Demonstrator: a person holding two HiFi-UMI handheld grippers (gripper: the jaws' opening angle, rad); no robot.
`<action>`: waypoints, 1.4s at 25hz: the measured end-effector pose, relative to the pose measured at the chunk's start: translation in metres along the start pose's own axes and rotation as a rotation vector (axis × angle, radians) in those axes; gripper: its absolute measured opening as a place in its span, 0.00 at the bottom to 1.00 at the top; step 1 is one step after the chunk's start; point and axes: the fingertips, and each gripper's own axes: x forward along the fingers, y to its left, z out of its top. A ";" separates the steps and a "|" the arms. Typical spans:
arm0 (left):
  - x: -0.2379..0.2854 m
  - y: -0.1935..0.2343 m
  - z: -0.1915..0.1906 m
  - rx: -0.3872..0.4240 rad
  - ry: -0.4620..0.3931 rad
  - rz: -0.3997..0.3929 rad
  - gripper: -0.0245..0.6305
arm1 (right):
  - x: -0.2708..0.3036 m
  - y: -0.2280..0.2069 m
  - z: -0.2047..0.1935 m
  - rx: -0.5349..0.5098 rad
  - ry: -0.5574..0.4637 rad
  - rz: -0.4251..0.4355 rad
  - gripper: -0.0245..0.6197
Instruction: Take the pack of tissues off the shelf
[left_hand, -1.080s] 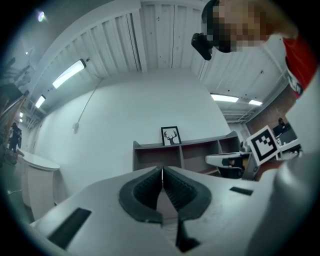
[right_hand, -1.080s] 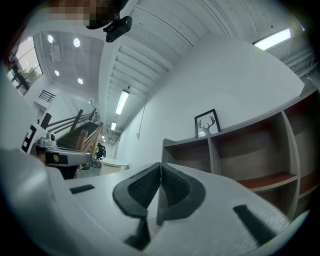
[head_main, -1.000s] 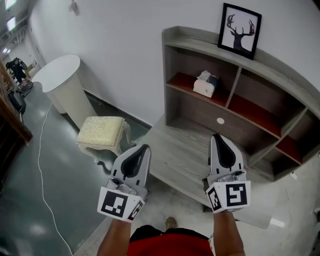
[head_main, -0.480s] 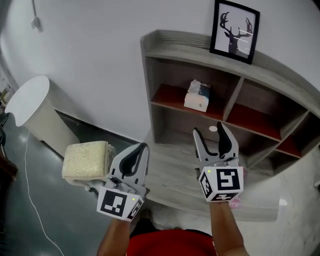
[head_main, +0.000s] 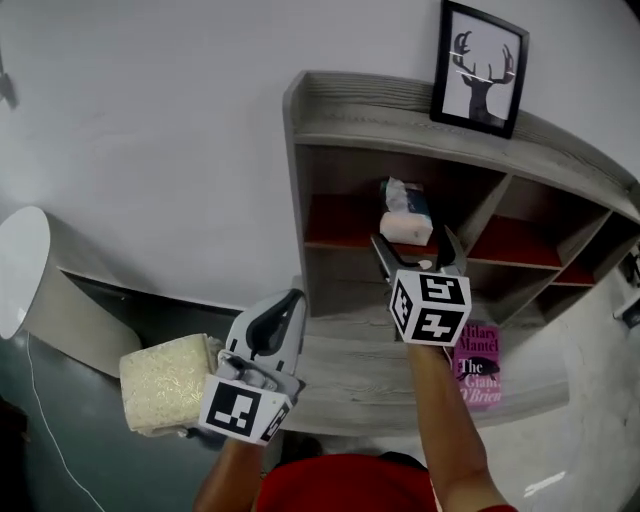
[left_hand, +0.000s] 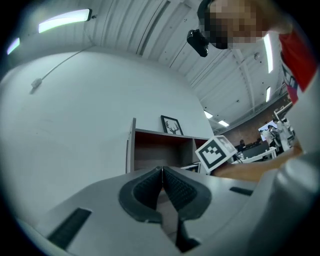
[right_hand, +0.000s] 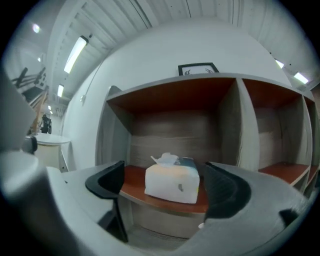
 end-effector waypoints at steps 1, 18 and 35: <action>0.003 0.005 -0.001 -0.004 0.001 -0.021 0.06 | 0.009 -0.003 -0.002 -0.007 0.023 -0.028 0.79; 0.033 0.044 -0.029 -0.088 0.012 -0.168 0.06 | 0.045 -0.025 -0.032 -0.044 0.158 -0.215 0.69; 0.030 -0.026 0.012 -0.057 -0.033 -0.154 0.06 | -0.103 -0.016 0.030 -0.037 -0.113 -0.010 0.68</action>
